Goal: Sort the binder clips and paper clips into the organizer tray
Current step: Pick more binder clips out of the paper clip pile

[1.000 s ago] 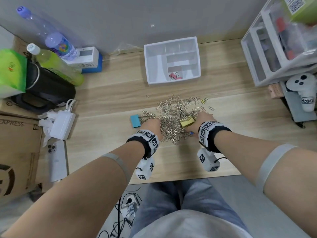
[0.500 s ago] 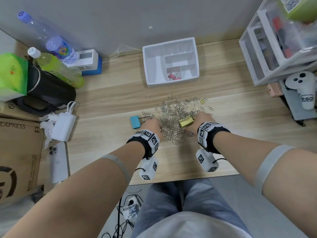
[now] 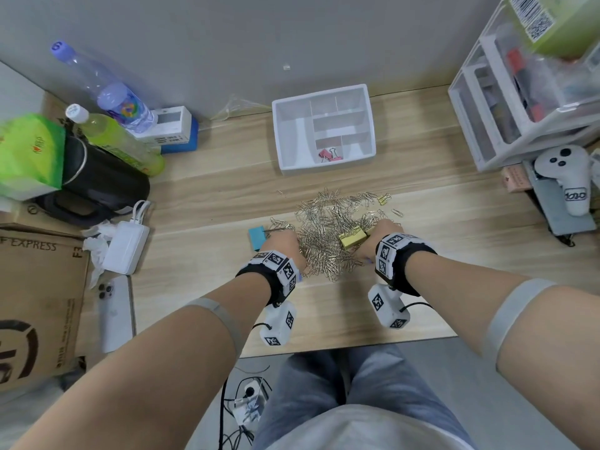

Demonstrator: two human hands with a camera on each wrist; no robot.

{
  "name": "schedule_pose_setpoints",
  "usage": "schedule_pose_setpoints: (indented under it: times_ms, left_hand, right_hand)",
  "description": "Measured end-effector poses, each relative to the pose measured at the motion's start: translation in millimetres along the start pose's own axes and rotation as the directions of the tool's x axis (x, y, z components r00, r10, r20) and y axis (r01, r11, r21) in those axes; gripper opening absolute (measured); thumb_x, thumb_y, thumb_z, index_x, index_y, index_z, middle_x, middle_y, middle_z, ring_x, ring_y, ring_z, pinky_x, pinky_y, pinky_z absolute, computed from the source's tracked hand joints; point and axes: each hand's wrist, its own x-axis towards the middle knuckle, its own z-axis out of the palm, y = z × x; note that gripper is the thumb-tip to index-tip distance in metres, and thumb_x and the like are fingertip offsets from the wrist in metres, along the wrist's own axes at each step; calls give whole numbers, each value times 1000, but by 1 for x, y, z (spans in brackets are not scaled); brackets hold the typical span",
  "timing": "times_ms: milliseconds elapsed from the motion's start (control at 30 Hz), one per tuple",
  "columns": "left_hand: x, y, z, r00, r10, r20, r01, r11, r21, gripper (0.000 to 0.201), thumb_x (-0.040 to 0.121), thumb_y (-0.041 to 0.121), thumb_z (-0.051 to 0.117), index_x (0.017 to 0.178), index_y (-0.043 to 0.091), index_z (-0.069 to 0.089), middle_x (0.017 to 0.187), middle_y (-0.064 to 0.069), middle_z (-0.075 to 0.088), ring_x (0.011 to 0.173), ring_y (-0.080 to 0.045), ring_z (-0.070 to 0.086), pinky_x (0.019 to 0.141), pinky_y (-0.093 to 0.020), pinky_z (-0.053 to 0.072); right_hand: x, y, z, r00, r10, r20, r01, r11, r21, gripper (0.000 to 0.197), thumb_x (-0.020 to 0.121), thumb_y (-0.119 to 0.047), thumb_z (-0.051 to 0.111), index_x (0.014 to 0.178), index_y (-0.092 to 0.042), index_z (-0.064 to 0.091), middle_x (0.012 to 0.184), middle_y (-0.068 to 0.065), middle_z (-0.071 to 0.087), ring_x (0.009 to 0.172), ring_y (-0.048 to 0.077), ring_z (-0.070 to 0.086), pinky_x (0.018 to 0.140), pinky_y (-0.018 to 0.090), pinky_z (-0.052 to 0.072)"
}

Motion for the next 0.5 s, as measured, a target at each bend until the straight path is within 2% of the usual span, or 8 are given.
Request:
schedule_pose_setpoints:
  times_ms: [67, 133, 200, 267, 400, 500]
  left_hand:
    - [-1, -1, -4, 1000, -7, -2, 7, 1000, -14, 29, 84, 5, 55, 59, 12, 42, 58, -3, 47, 52, -16, 45, 47, -24, 41]
    - [-1, -3, -8, 1000, -14, -8, 13, 999, -42, 31, 84, 5, 55, 57, 12, 41, 55, -2, 45, 49, -15, 43, 44, -23, 37]
    - [-2, -4, -11, 1000, -18, -20, 16, 998, -60, 33, 84, 5, 55, 57, 12, 39, 54, -1, 43, 48, -15, 42, 43, -22, 36]
    - [-3, -5, -12, 999, -21, -27, 19, 997, -77, 34, 84, 4, 54, 56, 13, 36, 53, -1, 40, 47, -15, 39, 43, -22, 33]
    - [-1, -7, -10, 1000, -11, -15, 10, 995, -101, 32, 85, 7, 55, 58, 13, 37, 56, -1, 43, 49, -15, 42, 43, -23, 33]
    - [2, -7, -8, 1000, 7, -12, -8, 996, -85, 31, 85, 13, 57, 60, 13, 39, 59, -1, 47, 52, -15, 47, 43, -22, 36]
  right_hand:
    - [1, 1, -3, 998, 10, 67, -9, 1000, -18, 45, 80, -14, 69, 56, -19, 32, 60, 1, 32, 55, 19, 34, 38, 17, 26]
    - [-1, -1, -6, 1000, 22, 22, -22, 1000, -5, 43, 78, -10, 63, 56, -20, 28, 57, 0, 29, 50, 18, 28, 40, 16, 20]
    - [0, 2, -6, 999, -4, -48, 3, 1000, -17, 47, 80, -17, 69, 59, -21, 28, 69, 4, 35, 68, 21, 39, 46, 19, 22]
    - [-1, 5, -5, 996, 7, -91, -6, 1000, 6, 49, 81, -23, 73, 62, -21, 27, 71, 0, 34, 85, 24, 39, 49, 19, 22]
    - [2, 9, -6, 995, 29, -96, -25, 999, 48, 50, 80, -24, 75, 63, -21, 28, 68, -5, 28, 87, 25, 38, 50, 19, 22]
    - [4, 12, -7, 996, 21, -89, -19, 999, 25, 50, 79, -25, 76, 62, -21, 29, 69, -1, 34, 86, 25, 40, 51, 18, 22]
